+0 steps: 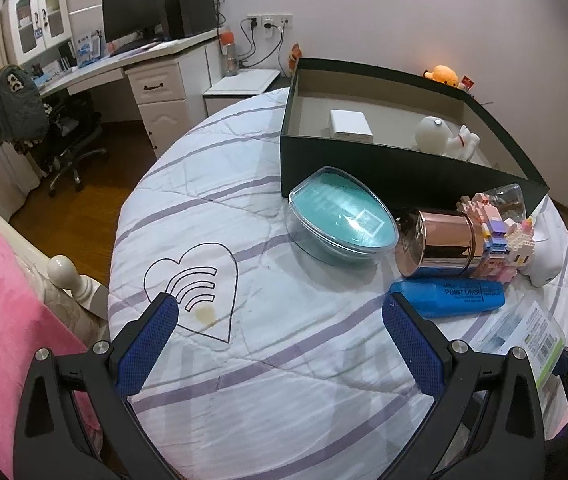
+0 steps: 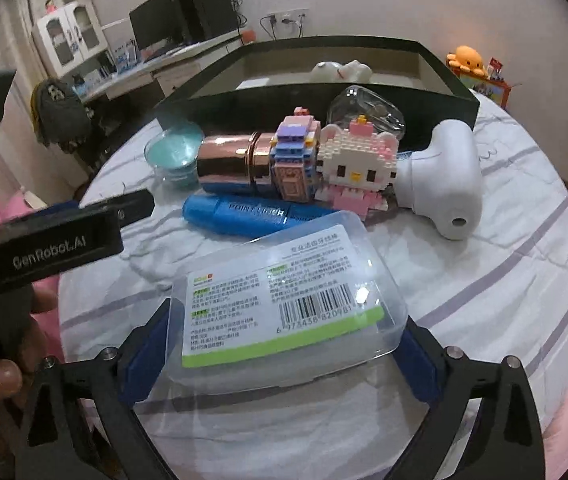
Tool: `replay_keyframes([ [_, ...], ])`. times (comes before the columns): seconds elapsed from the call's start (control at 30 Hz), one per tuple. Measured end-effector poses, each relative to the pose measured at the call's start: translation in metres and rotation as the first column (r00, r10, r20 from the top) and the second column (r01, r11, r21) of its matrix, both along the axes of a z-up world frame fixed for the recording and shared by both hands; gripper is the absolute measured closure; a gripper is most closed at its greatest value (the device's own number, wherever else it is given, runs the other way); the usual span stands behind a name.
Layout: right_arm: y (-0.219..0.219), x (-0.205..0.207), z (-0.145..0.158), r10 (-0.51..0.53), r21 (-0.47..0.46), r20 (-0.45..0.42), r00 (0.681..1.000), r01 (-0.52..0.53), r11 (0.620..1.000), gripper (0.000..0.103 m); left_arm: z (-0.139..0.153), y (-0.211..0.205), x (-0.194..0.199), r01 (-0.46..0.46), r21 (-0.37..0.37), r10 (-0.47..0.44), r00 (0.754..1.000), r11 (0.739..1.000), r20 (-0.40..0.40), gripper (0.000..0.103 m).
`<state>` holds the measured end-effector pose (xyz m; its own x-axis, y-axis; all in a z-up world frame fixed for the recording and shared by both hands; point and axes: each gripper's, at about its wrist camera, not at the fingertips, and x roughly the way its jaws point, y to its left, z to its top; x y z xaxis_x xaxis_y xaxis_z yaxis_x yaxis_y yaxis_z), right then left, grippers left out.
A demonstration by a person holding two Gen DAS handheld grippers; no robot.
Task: Organize rigid objects
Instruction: 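Move the right tool to the clear green-labelled plastic box and grasp it, then grasp the teal oval case with the left tool while the right tool lifts the plastic box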
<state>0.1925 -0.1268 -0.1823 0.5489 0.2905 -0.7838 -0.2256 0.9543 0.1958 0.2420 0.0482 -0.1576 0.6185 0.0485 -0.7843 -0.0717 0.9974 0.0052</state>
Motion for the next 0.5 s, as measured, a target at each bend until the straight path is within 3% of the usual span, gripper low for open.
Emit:
replay_keyframes([
  [0.5, -0.022, 0.004, 0.003, -0.034, -0.001, 0.018, 0.999, 0.034, 0.999, 0.006, -0.012, -0.015, 0.04, 0.039, 0.003, -0.039, 0.999, 0.999, 0.016, 0.0],
])
